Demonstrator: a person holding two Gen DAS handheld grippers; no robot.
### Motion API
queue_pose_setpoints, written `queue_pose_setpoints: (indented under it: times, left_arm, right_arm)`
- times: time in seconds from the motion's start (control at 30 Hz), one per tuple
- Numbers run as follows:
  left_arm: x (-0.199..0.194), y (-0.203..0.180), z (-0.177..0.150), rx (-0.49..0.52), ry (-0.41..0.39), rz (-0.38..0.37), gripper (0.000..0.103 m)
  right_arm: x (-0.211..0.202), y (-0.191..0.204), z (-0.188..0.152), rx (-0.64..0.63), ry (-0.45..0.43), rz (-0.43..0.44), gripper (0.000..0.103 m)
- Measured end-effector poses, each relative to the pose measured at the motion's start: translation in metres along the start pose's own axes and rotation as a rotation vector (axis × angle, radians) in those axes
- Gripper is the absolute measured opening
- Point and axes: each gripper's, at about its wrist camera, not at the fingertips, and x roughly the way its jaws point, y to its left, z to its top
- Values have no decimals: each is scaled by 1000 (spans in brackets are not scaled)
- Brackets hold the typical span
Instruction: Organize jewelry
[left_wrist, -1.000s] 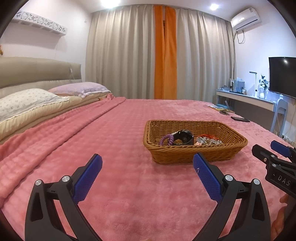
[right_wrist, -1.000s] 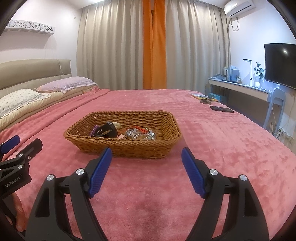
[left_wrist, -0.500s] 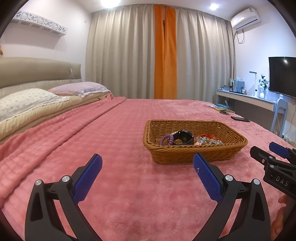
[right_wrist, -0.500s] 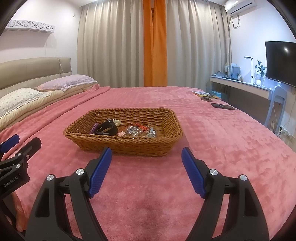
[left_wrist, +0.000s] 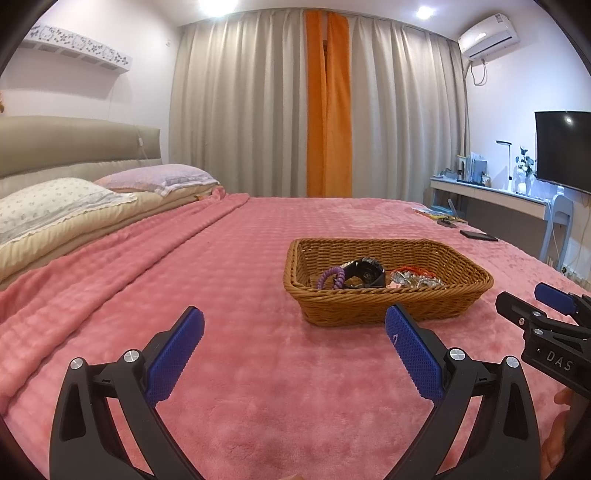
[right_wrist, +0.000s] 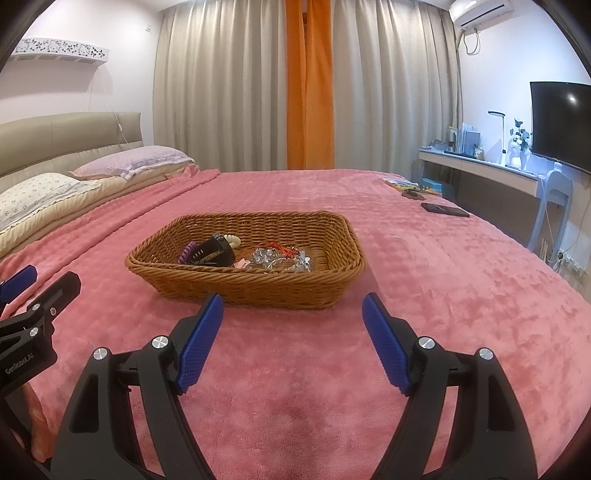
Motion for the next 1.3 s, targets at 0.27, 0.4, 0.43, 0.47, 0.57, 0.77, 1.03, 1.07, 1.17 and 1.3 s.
queue_pose_setpoints:
  times: [0.27, 0.4, 0.43, 0.47, 0.57, 0.77, 1.03, 1.07, 1.17, 1.3]
  left_arm:
    - [0, 0, 0, 2, 1, 0, 95]
    - [1, 1, -1, -2, 6, -2, 95]
    - [1, 1, -2, -3, 6, -3, 95]
    - [1, 1, -1, -2, 7, -3, 95]
    - [1, 2, -2, 1, 6, -2, 95]
    - [1, 2, -2, 4, 6, -2, 95]
    - [2, 2, -2, 9, 8, 0, 95]
    - [1, 2, -2, 11, 4, -2, 95]
    - [-2, 2, -3, 17, -5, 0, 95]
    - [-1, 2, -1, 7, 8, 1, 95]
  right_arm:
    - [1, -1, -1, 7, -3, 1, 79]
    - [1, -1, -1, 7, -3, 2, 79]
    - [1, -1, -1, 8, -2, 2, 79]
    - [1, -1, -1, 8, -2, 3, 79]
    - [1, -2, 0, 10, -2, 3, 79]
    - [1, -2, -1, 12, -2, 5, 79]
    - [1, -2, -1, 12, -1, 5, 79]
    - [1, -2, -1, 13, -1, 5, 79]
    - [1, -2, -1, 13, -1, 5, 79]
    - [1, -2, -1, 11, -1, 5, 79]
